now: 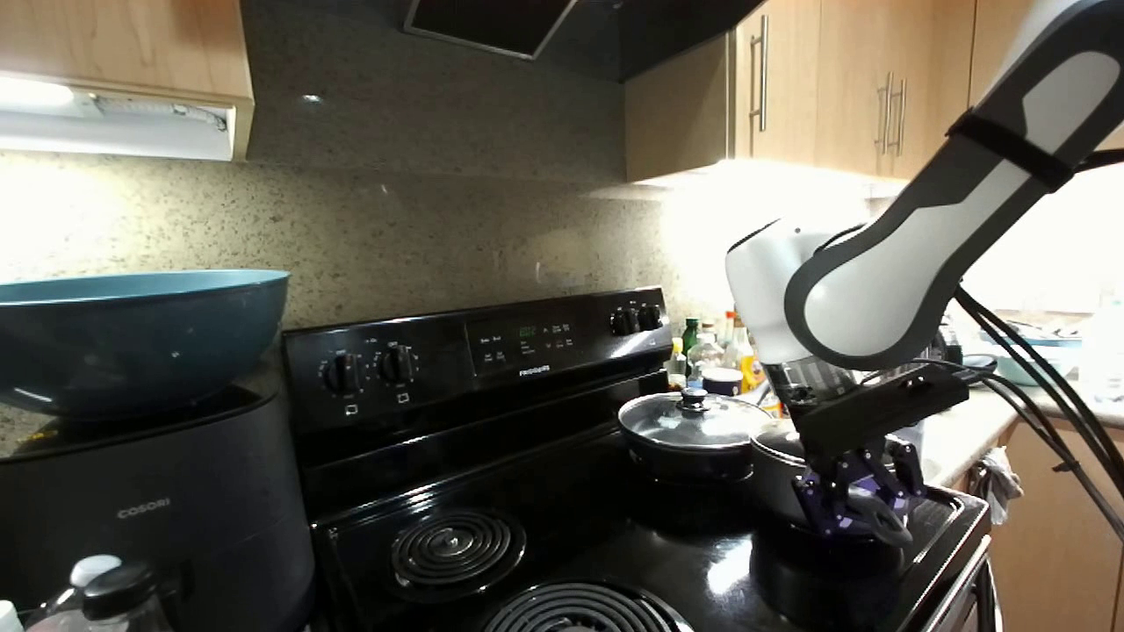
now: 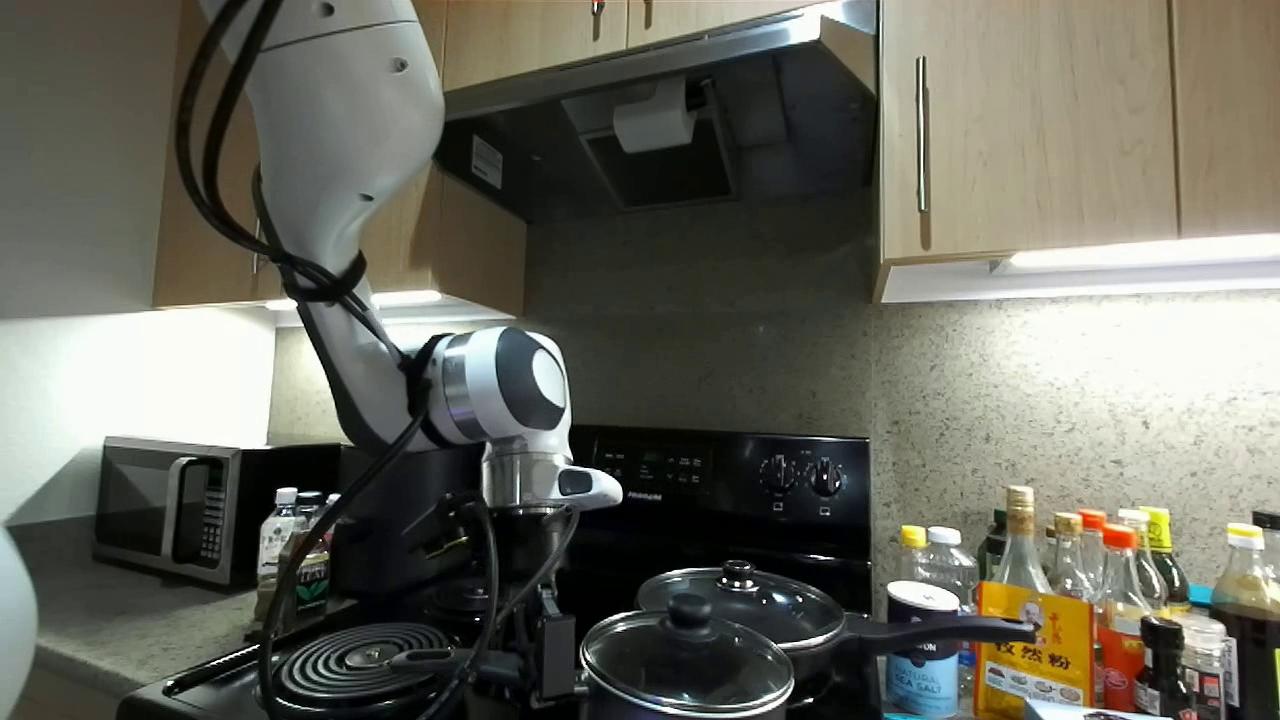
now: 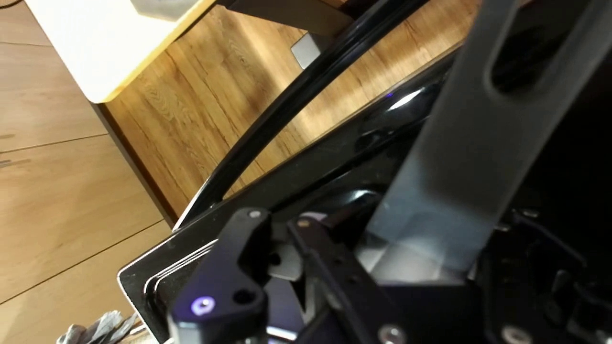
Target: Rotate the pot at the front of the stove to the right
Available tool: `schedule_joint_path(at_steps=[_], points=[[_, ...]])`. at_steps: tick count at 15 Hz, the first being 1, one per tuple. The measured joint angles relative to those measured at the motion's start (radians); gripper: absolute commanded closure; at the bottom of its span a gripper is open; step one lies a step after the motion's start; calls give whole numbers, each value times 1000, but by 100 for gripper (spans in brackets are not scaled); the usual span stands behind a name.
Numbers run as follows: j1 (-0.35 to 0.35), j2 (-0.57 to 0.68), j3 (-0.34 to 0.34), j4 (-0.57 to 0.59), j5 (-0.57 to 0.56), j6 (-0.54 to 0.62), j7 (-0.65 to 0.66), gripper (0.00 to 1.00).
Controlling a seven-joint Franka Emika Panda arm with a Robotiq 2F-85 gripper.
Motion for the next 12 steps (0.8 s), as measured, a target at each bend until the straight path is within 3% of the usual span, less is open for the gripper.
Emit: schedule_joint_path(at_steps=[6,7,12], points=[[-1,8,-21,-11,-7,-2,-34,100],[-1,8,-21,-11,-7,-2,-34,80],[-1,14,-23,-12,-6,-3,-33,49]])
